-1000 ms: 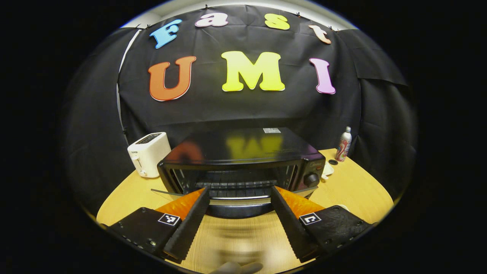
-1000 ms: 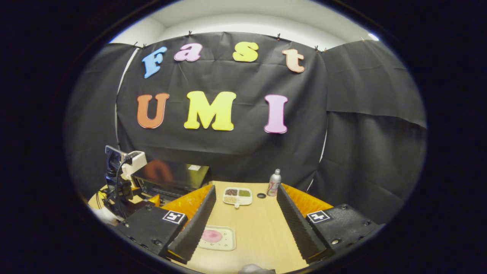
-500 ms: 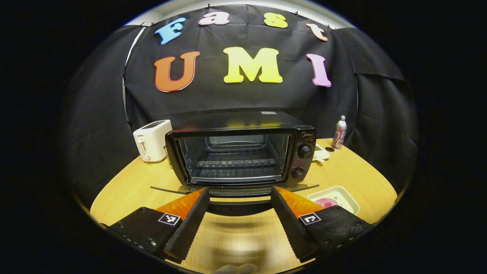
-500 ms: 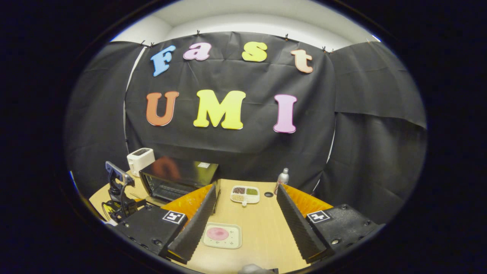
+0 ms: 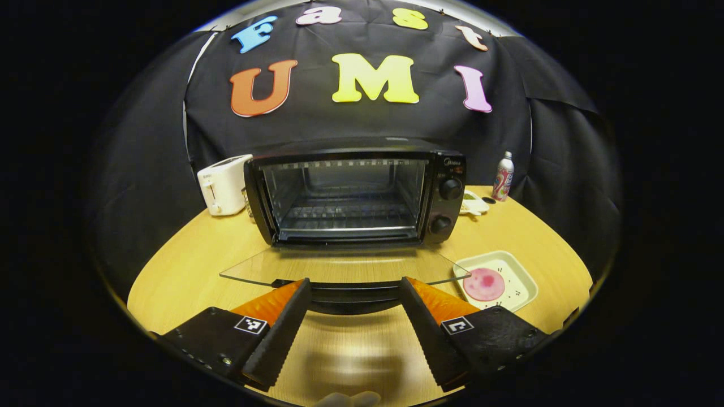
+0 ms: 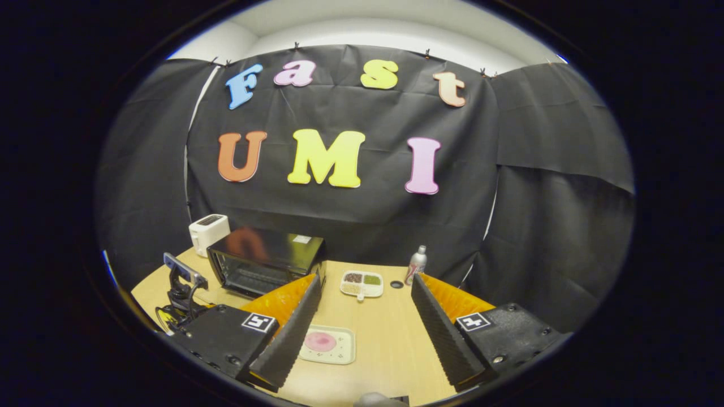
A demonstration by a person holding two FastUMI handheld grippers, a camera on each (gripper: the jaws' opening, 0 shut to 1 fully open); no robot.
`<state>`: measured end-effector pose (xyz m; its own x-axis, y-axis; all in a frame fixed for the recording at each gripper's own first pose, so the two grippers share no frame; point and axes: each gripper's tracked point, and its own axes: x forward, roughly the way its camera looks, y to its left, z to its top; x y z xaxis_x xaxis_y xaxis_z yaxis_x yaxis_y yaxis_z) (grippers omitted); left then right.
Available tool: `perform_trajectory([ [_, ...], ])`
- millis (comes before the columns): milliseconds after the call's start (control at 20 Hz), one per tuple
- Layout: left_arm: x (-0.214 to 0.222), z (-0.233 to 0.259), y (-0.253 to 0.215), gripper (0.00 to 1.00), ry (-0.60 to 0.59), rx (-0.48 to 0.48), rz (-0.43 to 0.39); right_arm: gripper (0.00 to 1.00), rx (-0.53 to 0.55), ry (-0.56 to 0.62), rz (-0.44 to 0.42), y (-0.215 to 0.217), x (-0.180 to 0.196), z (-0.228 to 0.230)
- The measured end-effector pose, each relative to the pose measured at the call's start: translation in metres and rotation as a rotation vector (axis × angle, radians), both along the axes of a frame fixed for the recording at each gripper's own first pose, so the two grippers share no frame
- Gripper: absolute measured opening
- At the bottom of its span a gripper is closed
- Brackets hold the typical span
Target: Open the electric oven with the left hand, put the food in, and close the electric oven.
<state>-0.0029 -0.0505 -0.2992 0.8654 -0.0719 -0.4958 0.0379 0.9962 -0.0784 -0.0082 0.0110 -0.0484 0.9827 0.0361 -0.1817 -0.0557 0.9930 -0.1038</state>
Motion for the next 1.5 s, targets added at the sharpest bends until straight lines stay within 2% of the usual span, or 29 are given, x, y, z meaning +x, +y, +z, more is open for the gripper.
perform_trajectory([
  [50, -0.001, -0.006, -0.001, 0.96, 0.012, 0.002, -0.002, 0.97, -0.002, 0.005, 0.001, 0.000, -0.001, -0.002],
  [250, -0.011, -0.037, -0.004, 0.95, 0.108, -0.022, 0.006, 0.97, -0.014, 0.017, 0.005, -0.002, -0.001, -0.006],
  [300, -0.012, -0.047, -0.004, 0.86, 0.138, -0.026, 0.007, 0.97, -0.010, 0.021, 0.007, -0.001, -0.002, -0.007],
  [350, -0.014, -0.049, -0.006, 0.96, 0.148, -0.030, 0.011, 0.97, -0.009, 0.019, 0.005, -0.002, -0.002, -0.006],
  [400, -0.013, -0.048, -0.007, 0.96, 0.138, -0.025, 0.007, 1.00, -0.015, 0.019, 0.004, -0.004, -0.003, -0.007],
  [450, -0.013, -0.047, -0.008, 0.96, 0.131, -0.012, -0.002, 0.96, -0.027, 0.026, -0.001, -0.006, -0.002, -0.010],
  [650, -0.015, -0.048, -0.009, 0.96, 0.142, -0.020, 0.003, 0.97, -0.026, 0.057, -0.010, -0.012, 0.000, -0.025],
  [700, -0.014, -0.044, -0.007, 0.85, 0.128, -0.017, 0.001, 0.97, -0.021, 0.066, -0.013, -0.015, 0.001, -0.028],
  [750, -0.013, -0.041, -0.006, 0.96, 0.113, -0.011, 0.001, 1.00, -0.014, 0.086, -0.004, -0.014, 0.001, -0.035],
  [800, -0.014, -0.037, 0.000, 0.96, 0.102, 0.004, 0.015, 0.97, -0.002, 0.114, 0.027, -0.009, 0.001, -0.043],
  [1050, -0.020, 0.001, 0.020, 0.98, 0.035, 0.011, 0.050, 0.99, -0.014, 0.225, 0.018, -0.017, 0.021, -0.098],
  [1300, -0.033, 0.069, 0.029, 0.97, -0.075, 0.005, 0.052, 0.85, -0.032, 0.373, 0.056, -0.014, 0.051, -0.170],
  [1350, -0.036, 0.082, 0.029, 0.97, -0.093, 0.003, 0.055, 0.86, -0.018, 0.405, 0.068, -0.012, 0.058, -0.184],
  [1450, -0.042, 0.107, 0.030, 0.97, -0.125, 0.001, 0.071, 0.79, 0.011, 0.463, 0.069, -0.012, 0.071, -0.212],
  [1500, -0.046, 0.120, 0.031, 0.97, -0.138, 0.002, 0.084, 0.71, 0.020, 0.499, 0.076, -0.013, 0.078, -0.228],
])
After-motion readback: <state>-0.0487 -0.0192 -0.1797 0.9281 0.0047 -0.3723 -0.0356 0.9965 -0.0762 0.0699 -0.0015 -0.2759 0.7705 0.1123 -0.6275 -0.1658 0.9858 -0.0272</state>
